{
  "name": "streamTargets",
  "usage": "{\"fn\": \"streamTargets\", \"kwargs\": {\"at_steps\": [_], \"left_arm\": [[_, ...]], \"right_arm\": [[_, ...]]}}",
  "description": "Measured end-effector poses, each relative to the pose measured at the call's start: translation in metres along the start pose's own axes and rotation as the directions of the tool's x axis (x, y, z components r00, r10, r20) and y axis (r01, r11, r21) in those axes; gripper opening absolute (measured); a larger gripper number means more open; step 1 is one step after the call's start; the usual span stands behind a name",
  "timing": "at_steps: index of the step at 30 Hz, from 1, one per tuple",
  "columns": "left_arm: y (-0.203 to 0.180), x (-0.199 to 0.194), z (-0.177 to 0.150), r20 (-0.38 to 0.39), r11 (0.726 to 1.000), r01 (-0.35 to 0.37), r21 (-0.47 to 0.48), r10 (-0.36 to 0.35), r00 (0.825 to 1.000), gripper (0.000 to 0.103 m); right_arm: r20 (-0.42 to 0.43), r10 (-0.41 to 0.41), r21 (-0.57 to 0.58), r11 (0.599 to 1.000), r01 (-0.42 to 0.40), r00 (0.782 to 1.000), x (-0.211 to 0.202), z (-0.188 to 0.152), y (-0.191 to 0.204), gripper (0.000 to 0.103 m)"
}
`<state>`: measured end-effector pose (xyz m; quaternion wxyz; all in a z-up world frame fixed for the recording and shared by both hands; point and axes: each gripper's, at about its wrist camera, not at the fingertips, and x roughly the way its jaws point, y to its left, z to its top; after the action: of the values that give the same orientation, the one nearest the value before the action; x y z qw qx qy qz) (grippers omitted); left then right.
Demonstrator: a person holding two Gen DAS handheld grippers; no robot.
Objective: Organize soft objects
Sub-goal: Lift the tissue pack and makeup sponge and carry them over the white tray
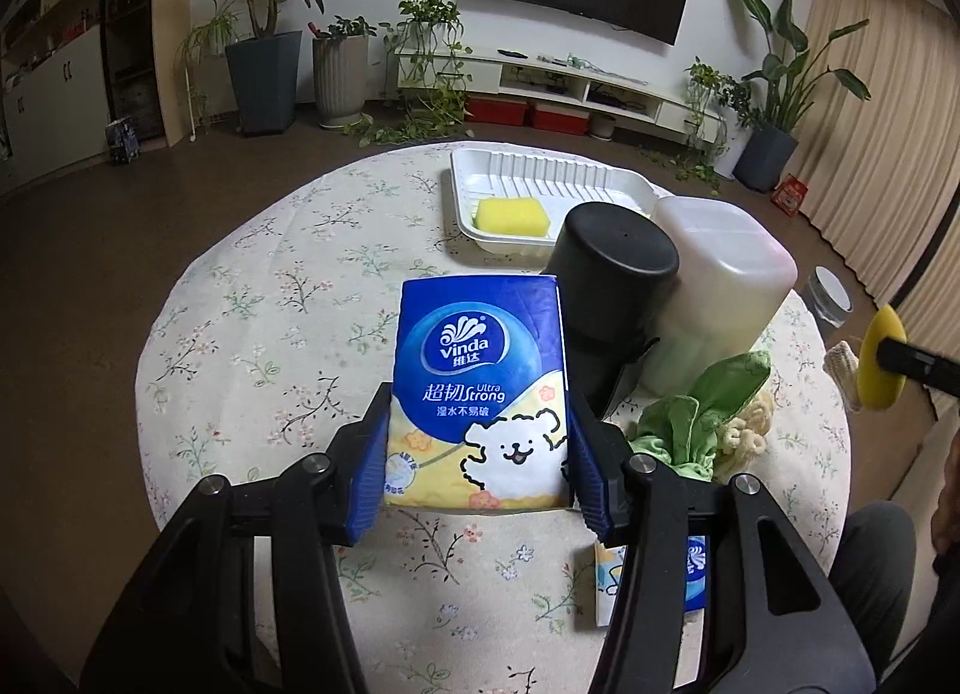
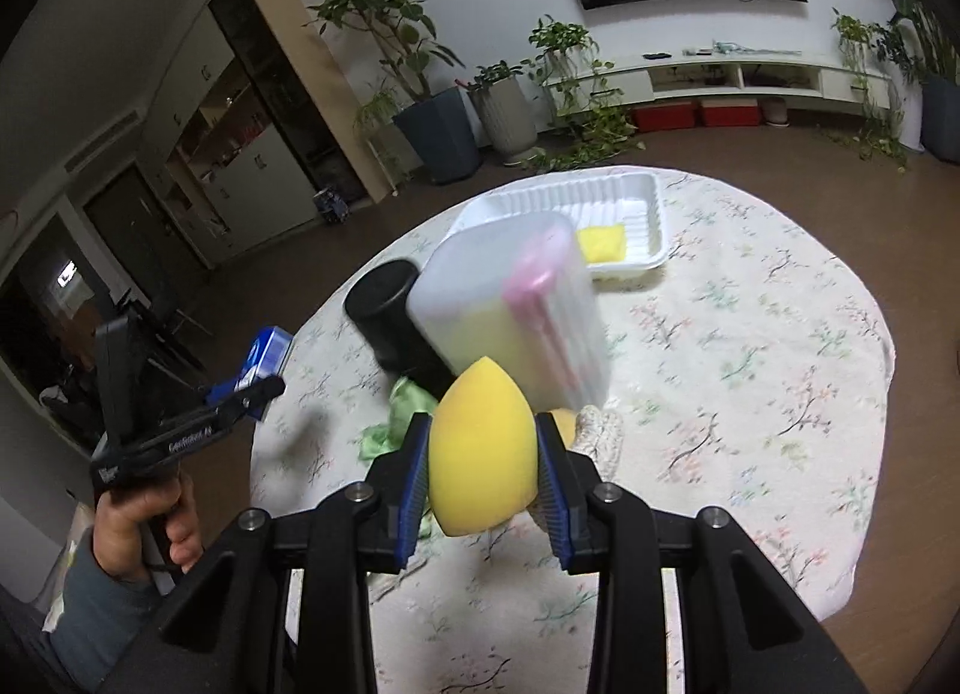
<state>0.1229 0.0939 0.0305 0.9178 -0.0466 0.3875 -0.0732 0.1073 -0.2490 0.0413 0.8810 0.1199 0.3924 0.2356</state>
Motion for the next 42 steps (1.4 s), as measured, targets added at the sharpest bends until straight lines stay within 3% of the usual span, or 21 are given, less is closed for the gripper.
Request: {"fn": "streamTargets", "kwargs": {"at_steps": [5,6,8,11,19,23,26,32,34,38,42], "left_arm": [[-0.002,0.007,-0.002,-0.007,0.999,0.030,-0.022,-0.030,1.000,0.050],[-0.003,0.008,-0.004,-0.009,0.999,0.032,-0.021,-0.033,0.999,0.050],[-0.004,0.011,-0.008,-0.016,0.999,0.035,-0.025,-0.036,0.999,0.050],[-0.005,0.012,-0.014,-0.027,0.999,0.040,-0.030,-0.041,0.999,0.050],[-0.003,0.010,-0.023,-0.031,0.998,0.046,-0.050,-0.047,0.998,0.050],[-0.008,0.010,-0.025,-0.033,0.998,0.054,-0.042,-0.056,0.998,0.050],[-0.009,0.009,-0.029,-0.030,0.997,0.061,-0.046,-0.062,0.998,0.050],[-0.007,0.010,-0.033,-0.030,0.996,0.074,-0.058,-0.076,0.997,0.050],[-0.007,0.010,-0.033,-0.027,0.995,0.078,-0.061,-0.080,0.996,0.050],[-0.004,0.010,-0.034,-0.024,0.994,0.083,-0.069,-0.084,0.996,0.050],[-0.003,0.010,-0.034,-0.026,0.993,0.090,-0.072,-0.092,0.995,0.050]], "right_arm": [[-0.026,0.110,0.103,0.989,-0.106,0.994,0.001,0.004,-0.015,0.037],[-0.035,0.090,0.092,0.992,-0.087,0.995,0.004,0.002,-0.013,0.037],[-0.054,-0.030,-0.033,0.999,0.028,0.998,0.018,-0.013,0.007,0.037],[-0.066,-0.173,-0.193,0.968,0.158,0.983,0.044,-0.039,0.026,0.038],[-0.139,-0.195,-0.218,0.962,0.162,0.971,0.071,-0.073,0.026,0.041],[-0.141,-0.214,-0.224,0.958,0.179,0.967,0.069,-0.073,0.031,0.058],[-0.160,-0.245,-0.259,0.945,0.198,0.956,0.070,-0.072,0.039,0.058],[-0.171,-0.265,-0.334,0.921,0.197,0.949,0.073,-0.068,0.059,0.058],[-0.214,-0.289,-0.375,0.906,0.195,0.933,0.087,-0.073,0.065,0.058],[-0.238,-0.332,-0.422,0.882,0.211,0.913,0.104,-0.080,0.068,0.041],[-0.218,-0.301,-0.398,0.896,0.197,0.928,0.092,-0.076,0.071,0.040]]}}
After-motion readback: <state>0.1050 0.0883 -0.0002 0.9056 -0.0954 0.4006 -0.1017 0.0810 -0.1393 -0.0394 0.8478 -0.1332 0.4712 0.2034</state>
